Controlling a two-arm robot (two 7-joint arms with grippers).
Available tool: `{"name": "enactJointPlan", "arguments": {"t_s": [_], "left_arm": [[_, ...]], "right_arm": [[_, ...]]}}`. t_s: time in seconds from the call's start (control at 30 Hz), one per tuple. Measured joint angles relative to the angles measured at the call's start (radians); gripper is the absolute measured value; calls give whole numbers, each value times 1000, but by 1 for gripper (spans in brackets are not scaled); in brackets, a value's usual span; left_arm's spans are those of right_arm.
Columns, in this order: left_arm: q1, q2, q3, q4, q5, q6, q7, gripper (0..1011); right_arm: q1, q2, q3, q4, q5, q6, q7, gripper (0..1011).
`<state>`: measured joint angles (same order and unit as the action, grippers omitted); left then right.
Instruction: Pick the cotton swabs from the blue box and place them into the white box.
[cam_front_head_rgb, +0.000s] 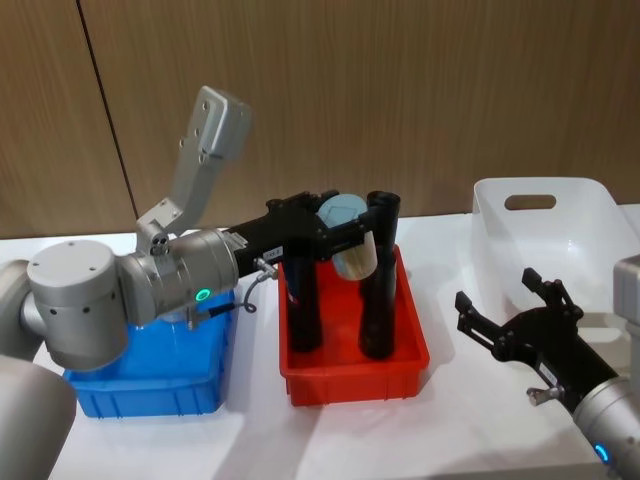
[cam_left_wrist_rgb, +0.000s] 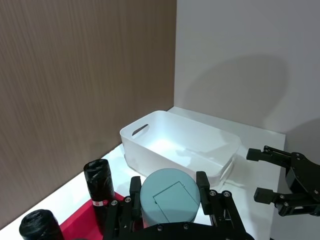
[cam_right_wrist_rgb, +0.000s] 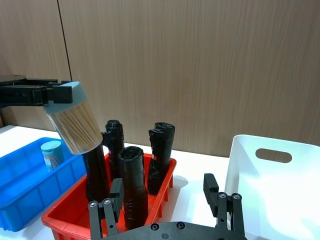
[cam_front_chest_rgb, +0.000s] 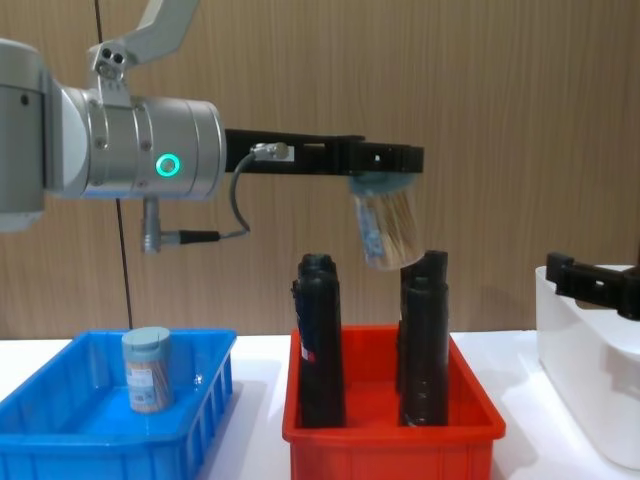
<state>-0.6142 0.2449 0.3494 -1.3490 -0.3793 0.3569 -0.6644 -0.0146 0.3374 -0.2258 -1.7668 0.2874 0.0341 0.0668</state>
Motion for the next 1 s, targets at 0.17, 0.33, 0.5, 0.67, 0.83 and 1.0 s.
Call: {"name": "enactJointPlan", "arguments": {"t_s": [0.17, 0.33, 0.5, 0.67, 0.83, 1.0], "left_arm": [[-10, -5, 3, 8, 0, 7, -9, 669], [-16, -8, 5, 13, 0, 11, -15, 669], [-20, -10, 6, 17, 0, 14, -19, 669], [-23, -11, 6, 18, 0, 15, -22, 669], [-25, -12, 7, 20, 0, 17, -23, 669], [-26, -12, 7, 21, 0, 17, -24, 669]], "right_arm": [[0, 0, 0, 0, 0, 0, 0, 1002], [0, 0, 0, 0, 0, 0, 0, 1002], [1, 0, 0, 0, -1, 4, 1, 1002], [8, -1, -1, -2, -11, 41, 14, 1002], [27, -1, -5, -5, -35, 104, 46, 1002], [48, -4, -10, -3, -60, 155, 82, 1002]]}}
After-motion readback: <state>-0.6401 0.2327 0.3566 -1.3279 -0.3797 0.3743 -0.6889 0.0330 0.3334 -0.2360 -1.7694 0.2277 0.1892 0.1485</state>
